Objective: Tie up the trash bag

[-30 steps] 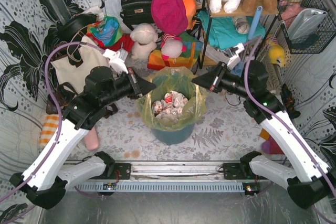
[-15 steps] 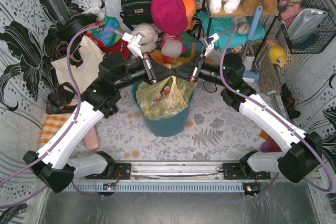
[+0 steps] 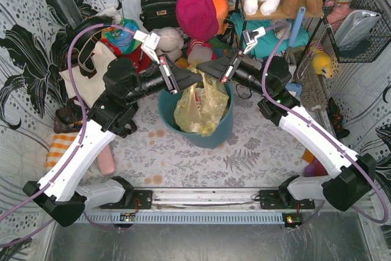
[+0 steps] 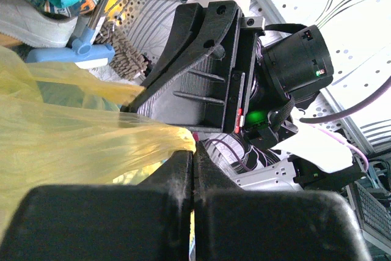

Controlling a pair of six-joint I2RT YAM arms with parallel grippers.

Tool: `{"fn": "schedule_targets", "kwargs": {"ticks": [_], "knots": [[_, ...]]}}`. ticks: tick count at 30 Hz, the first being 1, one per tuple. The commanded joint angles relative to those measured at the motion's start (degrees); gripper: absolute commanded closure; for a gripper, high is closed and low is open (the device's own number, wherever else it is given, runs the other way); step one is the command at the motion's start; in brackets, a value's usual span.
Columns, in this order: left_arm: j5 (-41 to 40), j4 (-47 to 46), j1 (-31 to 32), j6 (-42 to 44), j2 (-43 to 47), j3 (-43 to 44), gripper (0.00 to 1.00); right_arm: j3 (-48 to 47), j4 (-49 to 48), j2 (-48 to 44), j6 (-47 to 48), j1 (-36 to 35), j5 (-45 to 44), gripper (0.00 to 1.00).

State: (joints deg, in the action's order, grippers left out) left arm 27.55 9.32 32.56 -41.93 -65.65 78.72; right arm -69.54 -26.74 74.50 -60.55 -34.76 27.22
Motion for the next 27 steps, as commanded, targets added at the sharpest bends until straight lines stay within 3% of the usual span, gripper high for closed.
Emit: {"fn": "schedule_targets", "kwargs": {"ticks": [1,17,27], "knots": [[-2.1,-2.8,-0.2,2.5,1.4,2.1,1.00,-1.8,4.7,-4.3,4.6,-0.4,-6.8,1.00],[-3.4,-1.3,-0.2,2.4,0.0,-3.4,1.00,7.9,16.5,-11.4,8.7,-0.4,-13.8,1.00],[3.9,3.4,-0.2,2.5,6.8,-14.0,1.00,14.5,15.1,-14.7,8.5,-0.4,-1.1,1.00]]}}
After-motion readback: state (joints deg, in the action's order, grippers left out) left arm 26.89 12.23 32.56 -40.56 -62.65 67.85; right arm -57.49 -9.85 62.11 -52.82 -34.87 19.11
